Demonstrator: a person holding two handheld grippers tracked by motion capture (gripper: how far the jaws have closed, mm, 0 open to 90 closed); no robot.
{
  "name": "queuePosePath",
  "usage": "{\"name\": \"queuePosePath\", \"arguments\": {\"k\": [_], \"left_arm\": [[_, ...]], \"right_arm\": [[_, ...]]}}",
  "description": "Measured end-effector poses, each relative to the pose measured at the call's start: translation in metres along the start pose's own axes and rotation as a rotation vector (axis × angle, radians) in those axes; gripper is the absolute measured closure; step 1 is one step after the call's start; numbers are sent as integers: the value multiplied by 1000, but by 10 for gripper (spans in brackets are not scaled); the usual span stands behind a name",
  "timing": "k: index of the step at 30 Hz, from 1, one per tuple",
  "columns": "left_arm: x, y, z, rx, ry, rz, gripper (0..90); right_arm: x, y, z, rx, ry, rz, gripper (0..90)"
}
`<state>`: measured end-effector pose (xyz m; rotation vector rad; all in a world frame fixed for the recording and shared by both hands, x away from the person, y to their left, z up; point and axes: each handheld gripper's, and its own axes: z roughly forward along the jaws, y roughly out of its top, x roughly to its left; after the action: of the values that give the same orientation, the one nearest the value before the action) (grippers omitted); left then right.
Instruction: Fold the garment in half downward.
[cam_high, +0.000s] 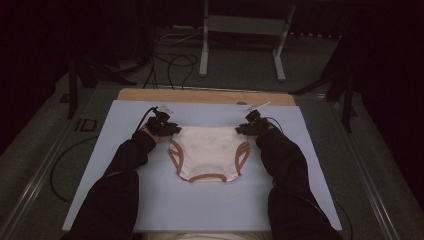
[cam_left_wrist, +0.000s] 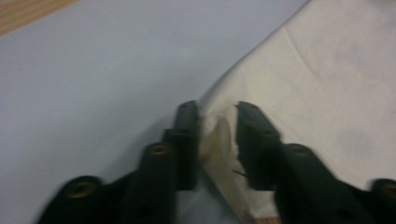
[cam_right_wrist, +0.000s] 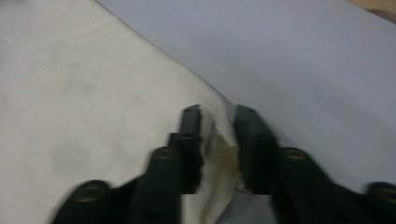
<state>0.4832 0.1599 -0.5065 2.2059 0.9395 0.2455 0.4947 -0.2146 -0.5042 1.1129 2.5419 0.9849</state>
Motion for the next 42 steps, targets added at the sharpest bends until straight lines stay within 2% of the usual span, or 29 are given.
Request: {"name": "queuePosePath", "arguments": {"k": [1, 4, 6, 7, 10, 13, 14, 16, 17, 21, 23, 28, 31, 42], "left_arm": [[-1, 1, -1, -1, 14, 3, 592], [-2, 4, -7, -27, 28, -8, 487], [-3, 6, -11, -48, 26, -22, 437], [-4, 6, -12, -51, 29, -23, 396], [-7, 8, -17, -53, 16, -17, 313], [-10, 10, -22, -58, -18, -23, 202], [-11, 10, -24, -63, -32, -10, 177], [-13, 11, -28, -71, -53, -10, 131], [-14, 11, -30, -76, -60, -10, 99], [-21, 13, -38, -85, -96, 6, 27], [-26, 14, -43, -94, -104, 30, 16], [-37, 17, -57, -130, -129, 56, 5], [-42, 16, -64, -142, -140, 73, 4], [-71, 4, -85, -181, -178, 160, 5]], "right_arm": [[1, 1, -2, -11, 1, -2, 637], [2, 3, -6, -31, 1, 2, 505], [2, 3, -9, -42, -11, 4, 438], [2, 3, -10, -42, -3, 12, 388], [3, 2, -13, -45, 6, 26, 320], [5, 1, -16, -58, 45, 51, 244], [7, 1, -18, -65, 51, 53, 227], [11, 3, -22, -86, 58, 50, 187], [13, 4, -25, -93, 77, 41, 161], [23, 7, -35, -124, 89, 19, 148], [28, 8, -40, -143, 97, 8, 138], [40, 9, -49, -181, 98, -20, 103], [47, 7, -53, -200, 67, -42, 127], [60, 0, -58, -237, 122, -72, 104]]}}
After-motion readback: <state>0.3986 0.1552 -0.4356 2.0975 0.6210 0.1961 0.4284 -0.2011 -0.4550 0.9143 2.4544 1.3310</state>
